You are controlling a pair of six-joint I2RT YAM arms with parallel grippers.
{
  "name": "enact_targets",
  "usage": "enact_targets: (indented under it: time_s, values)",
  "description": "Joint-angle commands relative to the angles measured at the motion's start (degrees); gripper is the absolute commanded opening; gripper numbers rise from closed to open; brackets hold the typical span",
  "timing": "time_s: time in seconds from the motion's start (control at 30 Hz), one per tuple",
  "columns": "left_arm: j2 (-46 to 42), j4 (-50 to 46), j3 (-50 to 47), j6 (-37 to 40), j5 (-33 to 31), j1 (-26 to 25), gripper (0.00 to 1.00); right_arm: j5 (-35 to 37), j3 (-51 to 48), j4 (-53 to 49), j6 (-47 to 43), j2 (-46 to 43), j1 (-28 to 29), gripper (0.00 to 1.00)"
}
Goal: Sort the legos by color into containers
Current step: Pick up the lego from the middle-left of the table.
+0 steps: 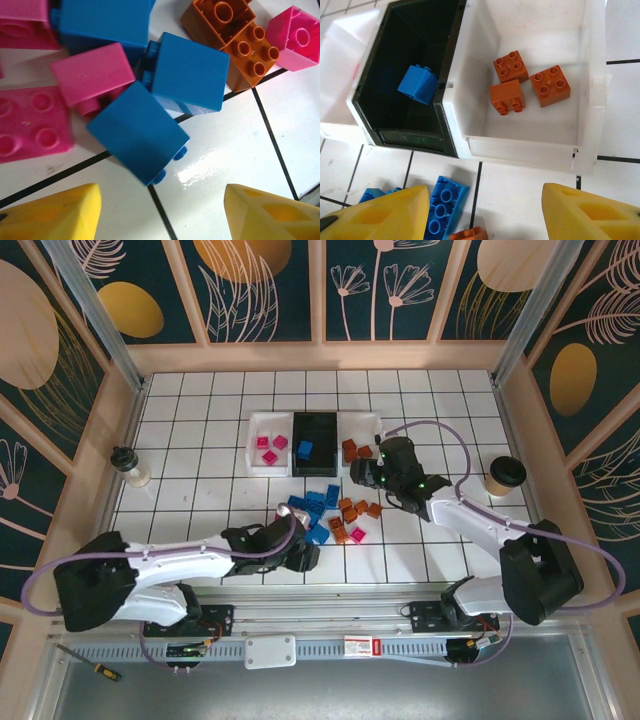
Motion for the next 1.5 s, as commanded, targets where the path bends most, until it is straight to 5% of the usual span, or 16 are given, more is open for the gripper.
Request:
enact_targets:
  time_s: [0.0,0.43,0.67,0.87,1.13,1.47]
  values:
    - [2.6,0.2,1.6,0.0,-3.9,-0.3,0.68,0.3,-1.1,0.3,0.6,-3.0,0.2,0.62]
    - [11.8,0.0,7.6,3.2,-11.5,-0.3,0.71,0.0,-3.6,0.4,0.6,-7.9,0.2,0.62]
    - [12.5,1.3,6.9,3.3,-10.0,-0.3,0.5,0.3,-4.5,0.2,0.3,-9.0,0.2,0.62]
    - [7.8,0.3,3.7,0.2,-7.4,-0.4,0.37,0.8,-5.0,0.4,0.1,-9.6,0.1,0.62]
    - [-7.0,-6.5,2.1,-4.5,-5.6,-1.1,0.35,0.5,-6.2,1.6,0.7,-10.1,-0.3,0.62]
    - [-2.5,-12.9,20.4,10.3,-10.1,7.4,0.27,0.1,-8.2,1.0,1.7,-12.0,-0.3,0.62]
